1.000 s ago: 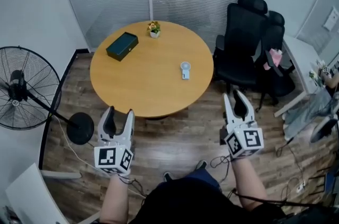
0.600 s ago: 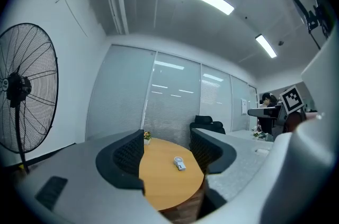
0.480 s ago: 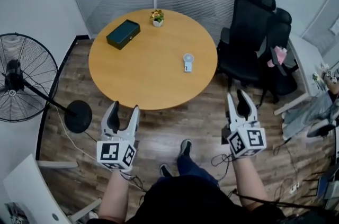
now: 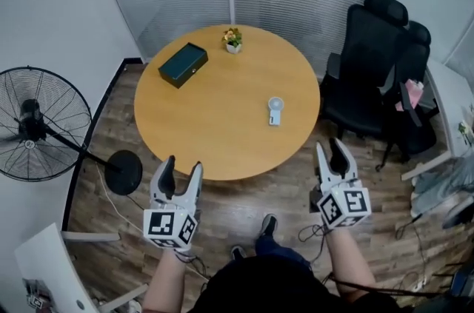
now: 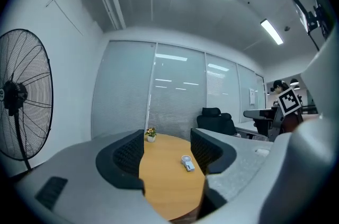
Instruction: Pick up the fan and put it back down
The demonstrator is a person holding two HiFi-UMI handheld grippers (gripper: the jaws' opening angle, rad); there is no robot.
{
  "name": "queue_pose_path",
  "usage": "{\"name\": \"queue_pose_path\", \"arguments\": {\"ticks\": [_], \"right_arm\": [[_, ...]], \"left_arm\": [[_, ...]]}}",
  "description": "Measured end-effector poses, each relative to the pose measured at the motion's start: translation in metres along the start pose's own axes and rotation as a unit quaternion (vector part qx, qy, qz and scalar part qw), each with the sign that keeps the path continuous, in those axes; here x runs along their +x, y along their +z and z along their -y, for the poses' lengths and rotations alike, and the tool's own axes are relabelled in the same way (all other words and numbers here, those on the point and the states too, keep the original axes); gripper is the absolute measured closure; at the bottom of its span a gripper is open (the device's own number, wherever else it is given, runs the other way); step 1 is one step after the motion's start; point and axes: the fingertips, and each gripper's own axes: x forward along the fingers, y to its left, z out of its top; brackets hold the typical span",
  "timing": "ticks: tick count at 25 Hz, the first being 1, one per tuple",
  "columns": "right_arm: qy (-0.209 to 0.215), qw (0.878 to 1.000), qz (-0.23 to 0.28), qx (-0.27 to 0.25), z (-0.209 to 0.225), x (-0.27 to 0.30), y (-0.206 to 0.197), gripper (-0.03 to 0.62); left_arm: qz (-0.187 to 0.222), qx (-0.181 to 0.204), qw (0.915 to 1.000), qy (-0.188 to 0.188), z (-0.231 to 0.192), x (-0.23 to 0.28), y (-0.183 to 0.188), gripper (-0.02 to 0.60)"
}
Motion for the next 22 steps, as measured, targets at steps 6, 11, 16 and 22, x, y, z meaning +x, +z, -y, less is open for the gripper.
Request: {"name": "queue_pose_path", "arguments": {"ticks": [6,11,16,22], "right_arm": [[0.020,0.999,-0.011,0.027,0.047,0.056,-0.007,0.424],[0.042,0.998,-0.020,0.045,0.073,0.093,-0.015,0.419],[0.056,0.996,-0.033,0.058,0.086,0.126,-0.022,0.419],[0.059,0.995,-0.047,0.068,0.089,0.158,-0.035,0.419]], "left_arm": [[-0.014,0.006,0.9995,0.026,0.012,0.053,0.006,0.318],[-0.025,0.007,0.9987,0.043,0.026,0.084,0.006,0.318],[-0.029,0.011,0.9976,0.062,0.025,0.104,0.006,0.318],[-0.043,0.001,0.9960,0.078,0.005,0.123,0.000,0.318]]}}
